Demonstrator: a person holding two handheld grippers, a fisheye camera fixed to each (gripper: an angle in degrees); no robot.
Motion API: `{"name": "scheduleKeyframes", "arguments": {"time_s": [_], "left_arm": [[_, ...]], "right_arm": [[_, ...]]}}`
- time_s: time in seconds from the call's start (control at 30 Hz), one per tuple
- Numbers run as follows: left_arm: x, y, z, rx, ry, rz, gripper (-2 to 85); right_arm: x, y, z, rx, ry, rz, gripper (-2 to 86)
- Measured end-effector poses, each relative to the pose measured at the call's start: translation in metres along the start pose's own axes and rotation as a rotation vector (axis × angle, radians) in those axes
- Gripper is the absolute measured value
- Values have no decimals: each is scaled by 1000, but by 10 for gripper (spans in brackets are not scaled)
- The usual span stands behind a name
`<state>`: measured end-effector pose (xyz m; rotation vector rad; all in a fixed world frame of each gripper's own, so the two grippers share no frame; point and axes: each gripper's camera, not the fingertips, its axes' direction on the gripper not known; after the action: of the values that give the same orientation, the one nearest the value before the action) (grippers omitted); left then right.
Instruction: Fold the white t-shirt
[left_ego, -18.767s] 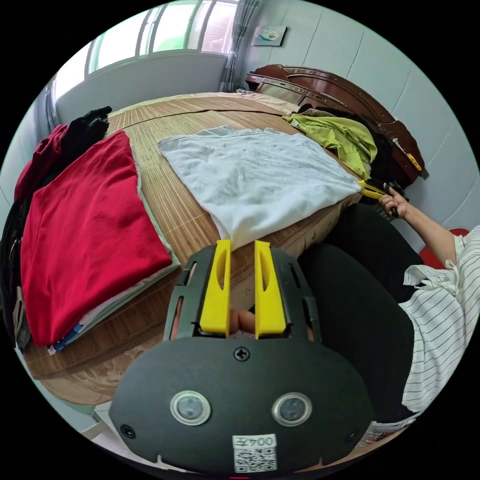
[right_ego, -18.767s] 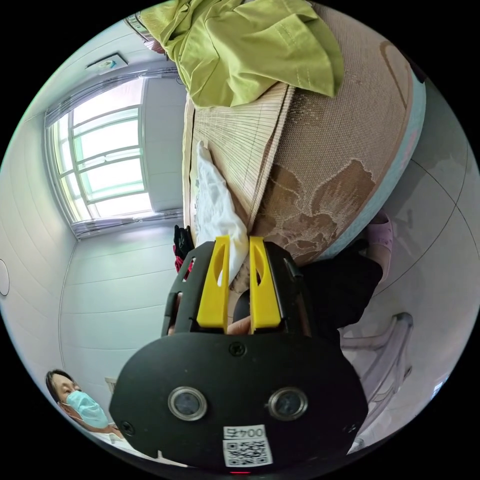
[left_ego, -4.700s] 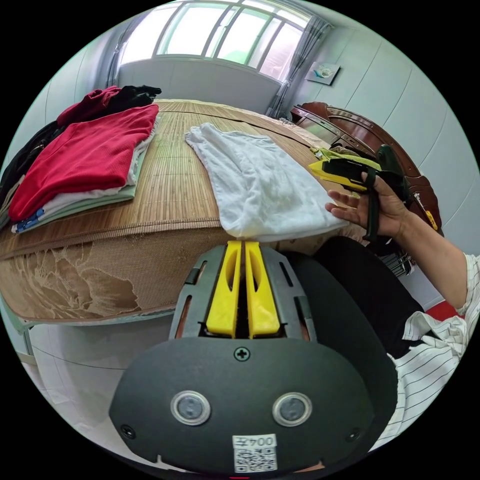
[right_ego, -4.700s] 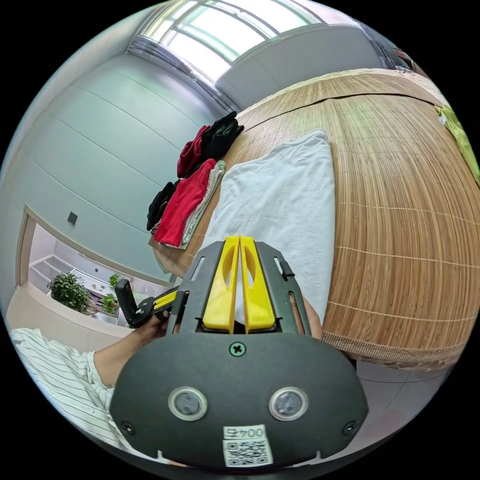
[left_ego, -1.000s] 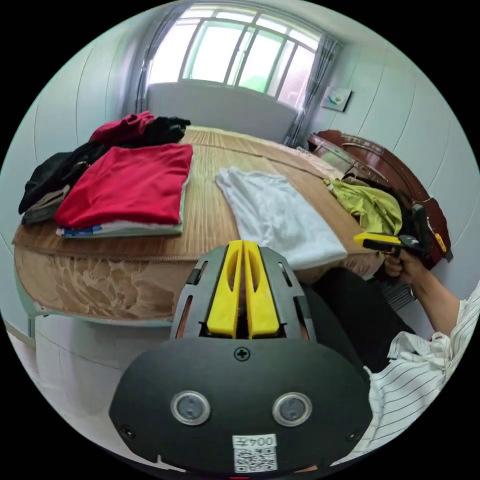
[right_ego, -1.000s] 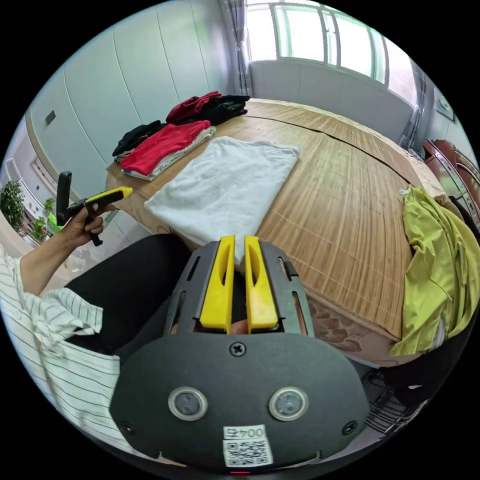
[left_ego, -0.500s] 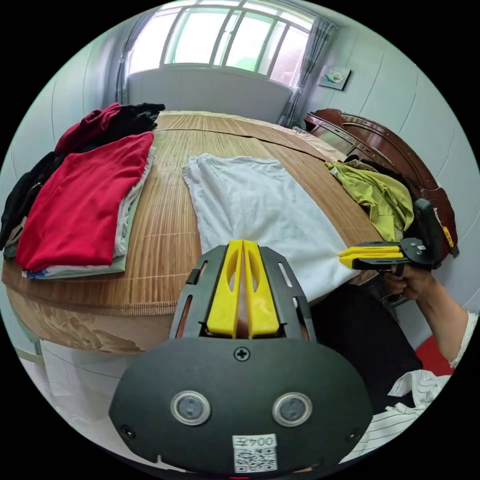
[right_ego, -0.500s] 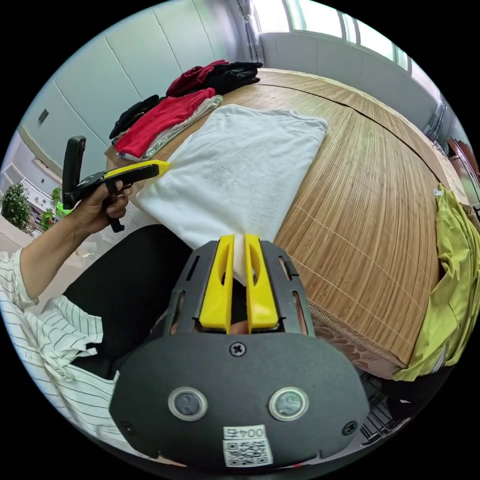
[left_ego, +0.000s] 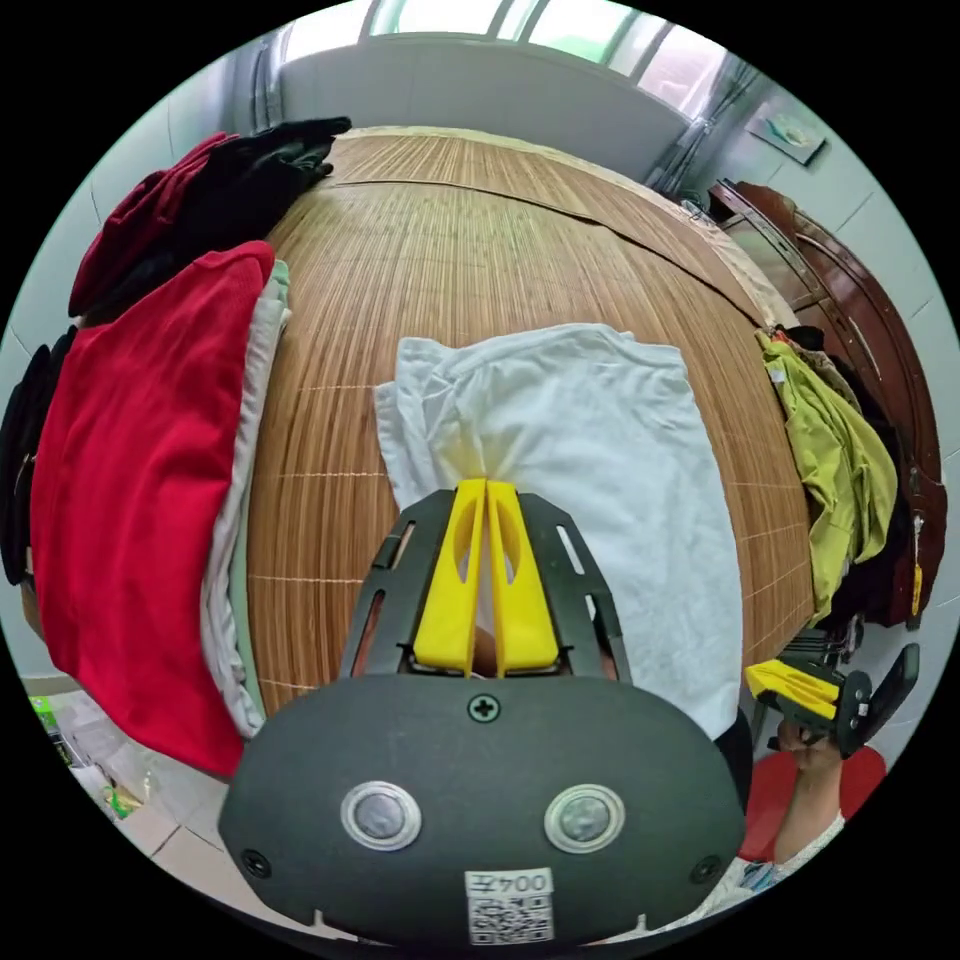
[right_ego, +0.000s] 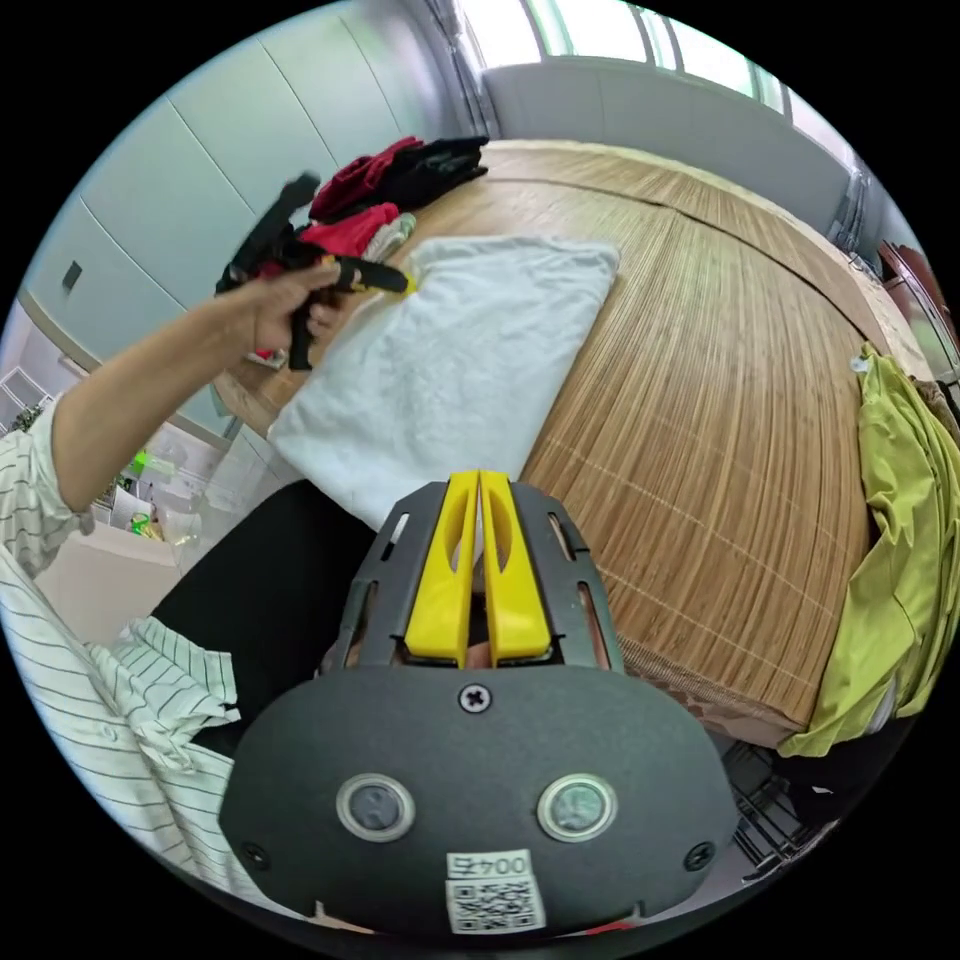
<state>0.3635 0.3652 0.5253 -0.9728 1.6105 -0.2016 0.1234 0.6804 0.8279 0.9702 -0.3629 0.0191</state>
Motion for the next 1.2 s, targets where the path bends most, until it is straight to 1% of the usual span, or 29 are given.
{"name": "scheduleKeyframes", "arguments": {"time_s": [0.07, 0.13, 0.17, 0.2, 0.23, 0.3, 0.33, 0.37, 0.43, 0.47, 0.57, 0.63, 0.7, 0.77, 0.9, 0.97, 1.07, 1.2], "left_arm": [[-1, 7, -7, 55, -16, 45, 2], [-8, 13, -30, 95, -6, 49, 2], [-17, 22, -58, 157, 48, 36, 3], [-31, 37, -88, 222, 151, 22, 3], [-40, 46, -101, 241, 205, 11, 3], [-83, 97, -137, 239, 404, -100, 5], [-94, 112, -143, 236, 445, -129, 5], [-113, 146, -151, 227, 503, -190, 7], [-133, 193, -157, 202, 534, -258, 10], [-141, 220, -159, 177, 518, -286, 13], [-153, 259, -161, 124, 496, -320, 19], [-159, 268, -162, 105, 522, -343, 20], [-166, 270, -167, 99, 575, -379, 20], [-169, 267, -175, 104, 567, -381, 20], [-185, 261, -187, 99, 514, -373, 19], [-197, 261, -188, 98, 526, -405, 20], [-215, 263, -187, 85, 560, -440, 23], [-232, 266, -193, 82, 597, -464, 31]], "right_arm": [[26, -9, -21, 63, -23, 23, -5], [47, -15, -29, 68, -47, 57, -3], [60, -15, -35, 74, -70, 81, -1], [66, -14, -39, 75, -88, 97, 2], [81, -8, -45, 74, -141, 149, 7], [109, 10, -55, 90, -328, 269, 26], [130, 30, -60, 135, -524, 365, 48], [145, 51, -61, 189, -708, 454, 61], [152, 79, -55, 222, -860, 560, 68], [148, 90, -46, 200, -893, 604, 73], [126, 94, -15, 102, -922, 636, 82], [115, 85, 2, 64, -933, 627, 86], [105, 71, 16, 21, -874, 610, 93], [94, 53, 31, -31, -792, 587, 97], [93, 33, 43, -35, -784, 590, 99], [98, 25, 48, -39, -747, 610, 100], [108, 24, 63, -63, -775, 653, 106], [123, 24, 76, -64, -734, 692, 112]]}}
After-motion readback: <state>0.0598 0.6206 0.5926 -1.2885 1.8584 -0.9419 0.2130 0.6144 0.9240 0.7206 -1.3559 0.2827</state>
